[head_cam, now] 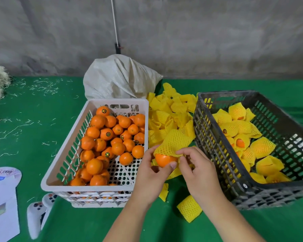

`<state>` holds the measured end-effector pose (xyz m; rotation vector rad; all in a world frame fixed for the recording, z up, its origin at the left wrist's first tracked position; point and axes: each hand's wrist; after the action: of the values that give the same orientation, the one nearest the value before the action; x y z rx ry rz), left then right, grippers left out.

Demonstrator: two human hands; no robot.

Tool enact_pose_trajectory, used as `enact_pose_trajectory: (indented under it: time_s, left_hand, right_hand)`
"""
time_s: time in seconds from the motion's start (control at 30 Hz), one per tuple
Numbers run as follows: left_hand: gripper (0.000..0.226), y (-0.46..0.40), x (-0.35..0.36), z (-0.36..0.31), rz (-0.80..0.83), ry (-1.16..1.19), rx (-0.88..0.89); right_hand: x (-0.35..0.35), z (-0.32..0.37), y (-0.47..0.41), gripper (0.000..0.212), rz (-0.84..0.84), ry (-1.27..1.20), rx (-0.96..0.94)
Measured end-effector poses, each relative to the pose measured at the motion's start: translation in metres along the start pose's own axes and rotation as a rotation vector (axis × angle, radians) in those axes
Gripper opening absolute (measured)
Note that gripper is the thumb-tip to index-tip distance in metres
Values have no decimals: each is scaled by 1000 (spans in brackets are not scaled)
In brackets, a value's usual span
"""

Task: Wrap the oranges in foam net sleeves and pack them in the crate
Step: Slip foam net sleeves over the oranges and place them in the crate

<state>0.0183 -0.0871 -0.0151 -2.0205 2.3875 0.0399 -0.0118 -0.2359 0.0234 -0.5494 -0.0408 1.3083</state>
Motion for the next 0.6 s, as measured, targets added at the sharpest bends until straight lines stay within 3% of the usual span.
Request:
enact_pose_trajectory:
  time_s: [0.1,0.17,0.33,0.47,0.6]
  left_hand:
    - [53,-1,-1,1,-169,-22,-4]
    - [57,-2,1,1,-185,9,-42]
    - [74,-12,13,1,104,84,-23]
    - [72,-21,18,2,54,-52,57]
    - [69,-27,23,6,-27,-402,164]
  right_hand:
    - [7,-1,11,19,40,21,-88]
    - [10,-5,12,29,46,-15,-72]
    - [-7,-14,-12,36,36,-68,-51]
    - [-29,-22,-32,33,57,-37,-118]
    - [-40,-32,-39,29,75,44,-91]
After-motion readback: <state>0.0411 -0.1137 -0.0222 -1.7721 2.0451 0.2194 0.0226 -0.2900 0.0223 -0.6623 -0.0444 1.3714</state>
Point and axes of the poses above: each hand's wrist, its own y-axis away from the middle knuckle, its own x-axis out of the palm, z = x × y, and after that the axes turned 14 degrees about -y, right-handed
